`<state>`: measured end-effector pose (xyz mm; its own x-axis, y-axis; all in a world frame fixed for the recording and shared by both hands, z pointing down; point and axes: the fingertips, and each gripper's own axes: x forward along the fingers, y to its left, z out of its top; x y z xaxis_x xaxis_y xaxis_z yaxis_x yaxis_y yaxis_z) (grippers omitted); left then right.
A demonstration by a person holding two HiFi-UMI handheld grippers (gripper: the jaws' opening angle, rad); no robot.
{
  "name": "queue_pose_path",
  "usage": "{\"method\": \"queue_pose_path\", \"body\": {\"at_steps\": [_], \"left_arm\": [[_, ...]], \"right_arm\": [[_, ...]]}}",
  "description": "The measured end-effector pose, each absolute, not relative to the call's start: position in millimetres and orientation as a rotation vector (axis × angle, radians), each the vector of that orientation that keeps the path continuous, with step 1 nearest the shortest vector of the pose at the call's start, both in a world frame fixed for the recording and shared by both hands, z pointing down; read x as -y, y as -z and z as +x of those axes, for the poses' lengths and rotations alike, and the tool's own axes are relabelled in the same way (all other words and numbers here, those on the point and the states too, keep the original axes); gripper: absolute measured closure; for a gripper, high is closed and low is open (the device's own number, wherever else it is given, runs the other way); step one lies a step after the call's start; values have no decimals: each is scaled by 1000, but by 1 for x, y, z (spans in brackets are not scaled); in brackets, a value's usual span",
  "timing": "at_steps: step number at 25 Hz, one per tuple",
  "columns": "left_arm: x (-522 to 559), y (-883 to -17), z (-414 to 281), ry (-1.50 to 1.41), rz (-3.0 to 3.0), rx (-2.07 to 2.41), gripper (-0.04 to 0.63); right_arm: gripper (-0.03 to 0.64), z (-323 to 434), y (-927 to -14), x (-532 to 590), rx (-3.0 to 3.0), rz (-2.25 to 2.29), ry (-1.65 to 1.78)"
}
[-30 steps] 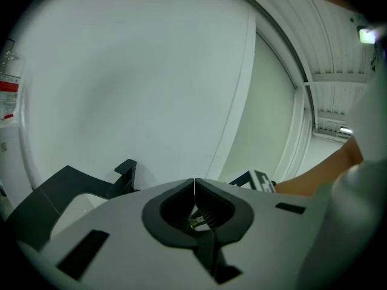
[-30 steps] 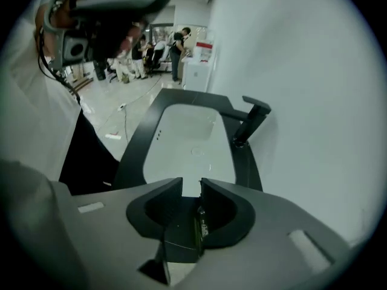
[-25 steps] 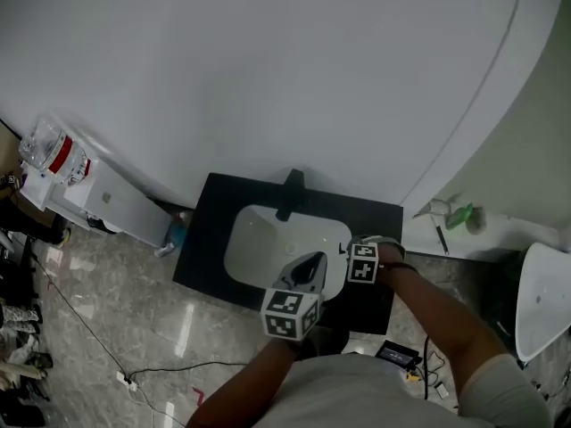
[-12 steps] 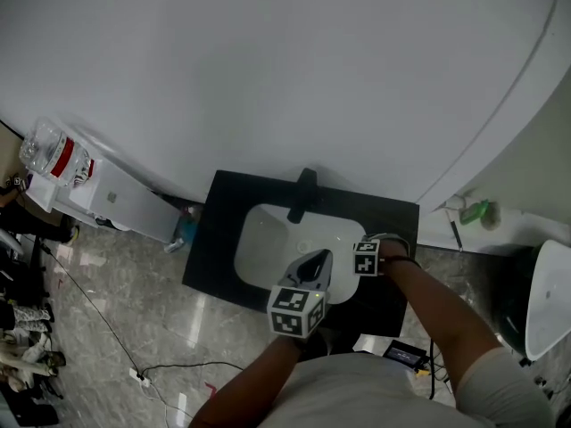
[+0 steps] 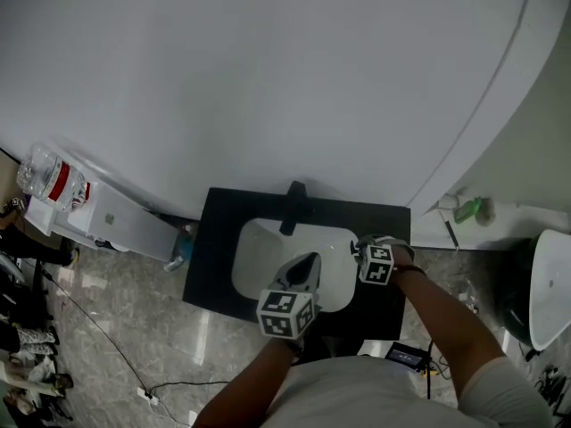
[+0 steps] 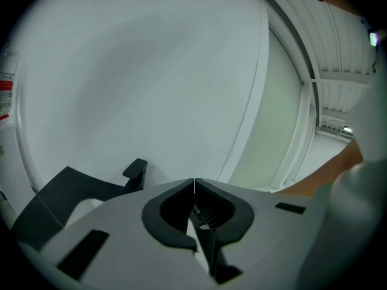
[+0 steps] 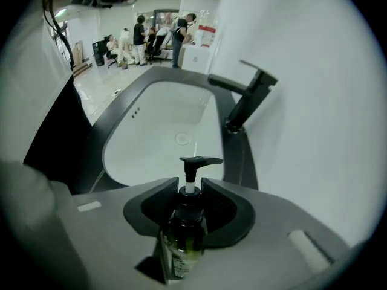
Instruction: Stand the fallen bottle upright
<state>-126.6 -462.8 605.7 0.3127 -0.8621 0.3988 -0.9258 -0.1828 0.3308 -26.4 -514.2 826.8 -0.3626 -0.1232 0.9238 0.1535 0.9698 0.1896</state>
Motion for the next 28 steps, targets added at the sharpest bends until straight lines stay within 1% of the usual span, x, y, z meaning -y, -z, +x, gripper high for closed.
{"method": "queue_pose_path", "body": {"at_steps": [4,10,16,19,23,24,26,28], "left_arm": [[471,-593,-122,-158,2098,1578,588],[483,-578,-92,-198,2170,1532,588],[494,-574,-75,-250,2211,1500,588],[493,-574,-72,-267,2223,1492,588],[499,-567,-71,-236,2244,1485,588],[501,-563,-70,-221,2251,1482,588],[505,-553,-67,-187,2272,1475,588],[513,-536,-65,-139,2305,1470,588]], "right_arm": [[506,-11,-785,536,2083,237,223],[508,46,-761,565,2245,632,-92],[500,51,-763,579,2292,670,-199],[468,54,-762,577,2300,661,-228],[468,73,-741,566,2286,754,-225],[471,77,-731,560,2287,790,-231],[518,83,-699,551,2310,867,-230],[590,81,-649,549,2377,947,-197]]}}
